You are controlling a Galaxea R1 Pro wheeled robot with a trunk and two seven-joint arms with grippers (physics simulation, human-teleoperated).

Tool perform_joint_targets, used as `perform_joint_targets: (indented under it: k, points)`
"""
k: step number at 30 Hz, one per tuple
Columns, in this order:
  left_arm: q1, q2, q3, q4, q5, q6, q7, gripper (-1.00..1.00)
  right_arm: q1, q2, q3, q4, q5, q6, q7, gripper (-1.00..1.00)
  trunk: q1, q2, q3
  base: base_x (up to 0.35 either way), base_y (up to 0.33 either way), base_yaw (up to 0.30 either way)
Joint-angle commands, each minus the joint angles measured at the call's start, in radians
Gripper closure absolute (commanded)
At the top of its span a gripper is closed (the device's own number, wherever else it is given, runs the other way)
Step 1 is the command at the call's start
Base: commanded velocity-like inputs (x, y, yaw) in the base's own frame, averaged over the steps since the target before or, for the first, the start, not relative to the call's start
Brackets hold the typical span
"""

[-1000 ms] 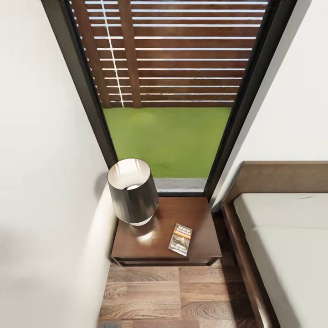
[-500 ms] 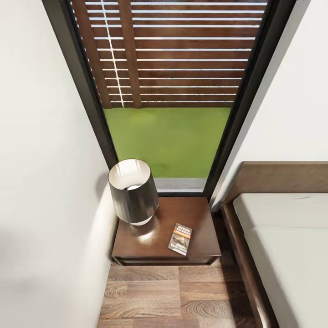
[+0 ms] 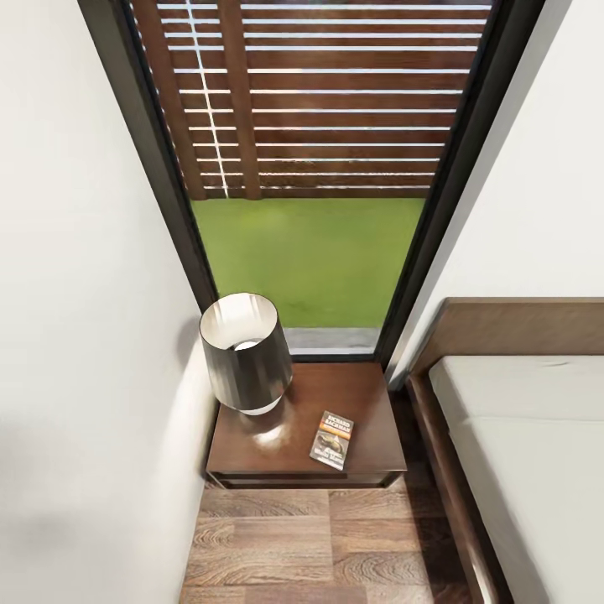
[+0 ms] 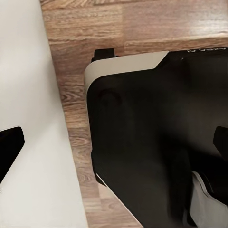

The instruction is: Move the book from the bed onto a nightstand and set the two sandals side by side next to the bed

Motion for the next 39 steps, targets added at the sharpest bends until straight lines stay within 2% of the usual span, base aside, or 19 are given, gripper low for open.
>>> perform_joint_targets:
  k: [1,39]
  points:
    - [0.003,0.0,-0.008,-0.002,0.008,0.002,0.005,-1.0,-0.001,0.0,-0.008,0.001,0.004,0.002,-0.001,-1.0,0.0,-0.002,-0.001,0.0,0.0,0.0]
    - [0.081,0.002,-0.008,-0.001,0.008,-0.012,0.011,-1.0,0.001,0.001,-0.008,0.001,0.004,0.002,-0.001,-1.0,0.0,-0.002,-0.001,0.0,0.0,0.0]
